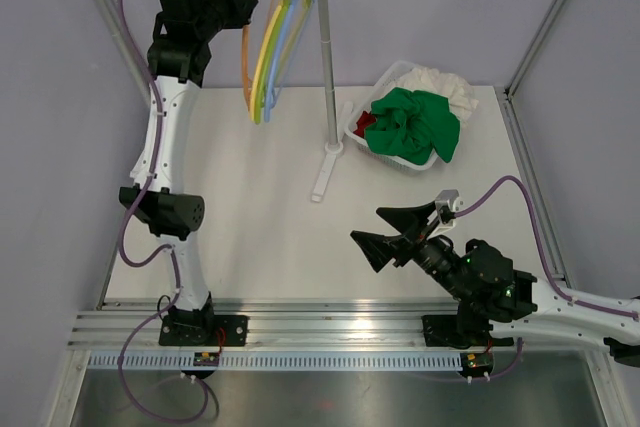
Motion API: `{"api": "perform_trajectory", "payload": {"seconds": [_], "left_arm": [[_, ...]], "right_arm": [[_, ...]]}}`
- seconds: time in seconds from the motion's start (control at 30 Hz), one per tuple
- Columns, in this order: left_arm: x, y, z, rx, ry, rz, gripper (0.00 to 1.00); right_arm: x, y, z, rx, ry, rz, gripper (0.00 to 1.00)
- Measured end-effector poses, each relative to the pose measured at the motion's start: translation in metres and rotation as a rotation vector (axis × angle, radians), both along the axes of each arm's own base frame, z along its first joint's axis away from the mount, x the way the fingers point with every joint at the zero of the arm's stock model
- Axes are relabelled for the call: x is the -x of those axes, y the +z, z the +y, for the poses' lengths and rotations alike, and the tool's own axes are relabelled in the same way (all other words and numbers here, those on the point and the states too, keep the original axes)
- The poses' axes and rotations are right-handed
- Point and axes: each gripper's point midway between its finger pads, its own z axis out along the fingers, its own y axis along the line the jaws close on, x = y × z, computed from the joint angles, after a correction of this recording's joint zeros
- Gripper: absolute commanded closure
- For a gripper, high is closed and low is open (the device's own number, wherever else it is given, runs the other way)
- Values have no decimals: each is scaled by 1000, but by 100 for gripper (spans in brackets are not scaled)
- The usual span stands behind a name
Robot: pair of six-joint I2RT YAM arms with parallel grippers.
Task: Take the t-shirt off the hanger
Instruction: Hang the hanger back to the clothesline with the left arm
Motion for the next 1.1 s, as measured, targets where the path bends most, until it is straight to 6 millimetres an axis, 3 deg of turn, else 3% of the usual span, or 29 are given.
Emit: {"api": "perform_trajectory", "payload": {"seconds": [0.27,0.3,0.37,0.47,0.73,0.87,1.0,1.1], "left_arm": [[-9,-6,-18,26,-41,-5,99],[-8,-6,-19,25,-44,-5,91],[-9,-7,-22,23,-49,-7,85],[-10,-9,-24,14,-52,-13,70],[0,-13,-21,-5,-44,8,55],[22,-1,-15,-2,-36,-1,53],[47,31,-10,13,-32,-63,52],[65,52,-5,26,-28,-108,45]], "right_arm": [[0,0,0,-2,0,0,0],[0,0,0,-2,0,0,0],[0,0,0,-2,0,0,1],[0,0,0,0,0,0,1],[-1,-6,5,22,0,5,1],[-1,-8,6,30,1,8,1],[-1,-9,7,32,1,9,0],[-2,-9,8,35,1,10,0]]}}
